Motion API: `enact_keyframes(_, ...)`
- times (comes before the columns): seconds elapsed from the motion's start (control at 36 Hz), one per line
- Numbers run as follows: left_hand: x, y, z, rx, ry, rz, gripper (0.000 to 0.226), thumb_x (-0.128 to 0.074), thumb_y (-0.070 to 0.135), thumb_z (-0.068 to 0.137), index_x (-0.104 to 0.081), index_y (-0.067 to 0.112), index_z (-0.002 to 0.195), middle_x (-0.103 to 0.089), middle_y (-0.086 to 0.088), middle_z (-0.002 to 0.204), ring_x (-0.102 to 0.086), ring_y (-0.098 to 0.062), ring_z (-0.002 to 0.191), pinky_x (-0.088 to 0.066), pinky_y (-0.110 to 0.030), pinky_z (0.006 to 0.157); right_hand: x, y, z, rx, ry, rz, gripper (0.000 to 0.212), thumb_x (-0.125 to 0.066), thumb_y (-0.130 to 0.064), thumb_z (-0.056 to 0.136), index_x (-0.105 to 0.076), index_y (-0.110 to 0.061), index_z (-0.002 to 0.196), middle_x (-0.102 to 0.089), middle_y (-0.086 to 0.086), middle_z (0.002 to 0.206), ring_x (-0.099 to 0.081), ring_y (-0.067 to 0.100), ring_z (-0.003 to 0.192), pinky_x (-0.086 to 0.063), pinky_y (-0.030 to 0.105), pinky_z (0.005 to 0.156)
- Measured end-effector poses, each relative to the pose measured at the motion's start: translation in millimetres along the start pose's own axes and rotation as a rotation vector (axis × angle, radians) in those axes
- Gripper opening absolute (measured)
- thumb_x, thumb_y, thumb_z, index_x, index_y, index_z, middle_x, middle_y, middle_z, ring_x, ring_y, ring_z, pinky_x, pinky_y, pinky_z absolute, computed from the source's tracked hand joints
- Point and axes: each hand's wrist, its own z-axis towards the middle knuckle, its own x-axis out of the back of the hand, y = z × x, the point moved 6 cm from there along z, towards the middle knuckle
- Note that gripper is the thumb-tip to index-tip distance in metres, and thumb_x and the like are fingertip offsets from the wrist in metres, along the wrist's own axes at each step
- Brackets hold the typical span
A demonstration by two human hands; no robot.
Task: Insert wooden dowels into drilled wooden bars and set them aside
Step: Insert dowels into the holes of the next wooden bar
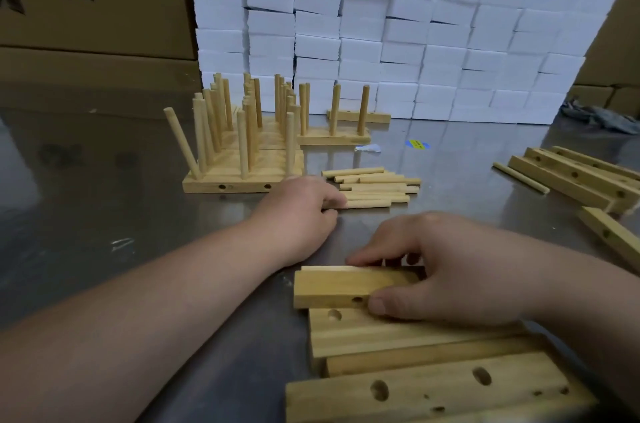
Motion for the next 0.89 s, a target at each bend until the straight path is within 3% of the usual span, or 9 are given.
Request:
enact_keyframes(0.14,-1,-2,1,0.013,-0.002,0.006,0.026,-0.054,0.024,0.09,-0.064,0.032,0.112,-0.053,0.009,0.122,-0.043,-0.013,0.117,-0.034,-0.026,0.097,0,0,-4,0.048,0.135,-0.112,0.044,-0.038,-0.062,0.066,-0.043,-0.062,0.11,-0.067,-0.016,0.097,-0.059,0.001,0.085,-0.052,0.033,0.076)
enact_keyframes(0.22,-1,-4,2,0.038,-0.005,0.006,0.025,-0.056,0.021,0.088,-0.065,0.033,0.108,-0.055,0.008,0.116,-0.047,-0.013,0.108,-0.035,-0.022,0.089,6,2,-7,0.049,0.219,-0.066,0.036,-0.044,-0.058,0.073,-0.038,-0.061,0.109,-0.065,-0.018,0.097,-0.058,0.001,0.084,-0.049,0.03,0.076)
enact_keyframes(0.33,1,-4,0,0.065,0.016,-0.009,0.022,-0.055,0.024,0.086,-0.066,0.032,0.103,-0.055,0.011,0.091,-0.051,-0.014,0.092,-0.039,-0.026,0.072,33,18,-18,-0.016,0.586,0.205,0.011,-0.054,-0.031,0.091,-0.063,-0.037,0.088,-0.065,-0.011,0.083,-0.059,0.004,0.07,-0.047,0.021,0.061)
enact_keyframes(0.39,1,-5,0,0.072,0.024,0.032,0.025,-0.055,0.028,0.088,-0.065,0.032,0.11,-0.059,0.01,0.098,-0.051,-0.014,0.094,-0.037,-0.024,0.074,41,35,-23,-0.12,0.745,0.389,0.027,-0.043,-0.029,0.094,-0.066,-0.028,0.08,-0.065,-0.01,0.073,-0.058,-0.001,0.059,-0.043,0.011,0.05)
enact_keyframes(0.47,3,-2,-2,0.045,0.042,0.043,0.02,-0.055,0.029,0.089,-0.068,0.03,0.105,-0.056,0.012,0.09,-0.049,-0.012,0.088,-0.036,-0.024,0.072,42,69,-24,-0.331,0.843,0.663,0.041,-0.033,-0.03,0.1,-0.069,-0.02,0.084,-0.068,-0.002,0.064,-0.055,0.004,0.048,-0.045,0.017,0.045)
enact_keyframes(0.56,5,1,-2,0.001,0.08,-0.045,0.019,-0.049,0.028,0.093,-0.064,0.026,0.105,-0.048,0.013,0.088,-0.048,-0.009,0.088,-0.034,-0.023,0.072,38,92,-22,-0.411,0.855,0.972,0.029,-0.033,-0.024,0.101,-0.061,-0.025,0.109,-0.072,0.001,0.072,-0.056,0.008,0.047,-0.046,0.02,0.044)
enact_keyframes(0.61,9,2,-3,-0.008,0.118,-0.136,0.015,-0.045,0.027,0.095,-0.059,0.028,0.1,-0.049,0.015,0.084,-0.046,-0.003,0.077,-0.031,-0.02,0.061,36,101,-19,-0.436,0.828,1.072,0.028,-0.035,-0.023,0.101,-0.054,-0.029,0.121,-0.073,0.003,0.075,-0.056,0.011,0.048,-0.047,0.024,0.047)
enact_keyframes(0.72,13,5,-8,-0.037,0.161,-0.278,0.011,-0.043,0.028,0.094,-0.053,0.031,0.09,-0.058,0.01,0.078,-0.047,-0.001,0.066,-0.035,-0.021,0.057,33,100,-13,-0.394,0.723,1.136,0.025,-0.037,-0.018,0.099,-0.056,-0.028,0.113,-0.071,0.003,0.074,-0.055,0.013,0.048,-0.047,0.023,0.046)
enact_keyframes(0.89,18,10,-12,-0.093,0.191,-0.284,0.013,-0.043,0.03,0.094,-0.056,0.03,0.095,-0.055,0.008,0.071,-0.046,-0.006,0.064,-0.038,-0.029,0.059,25,88,-6,-0.288,0.567,1.091,0.025,-0.046,-0.013,0.096,-0.061,-0.03,0.106,-0.072,0.003,0.082,-0.056,0.013,0.054,-0.048,0.023,0.048)
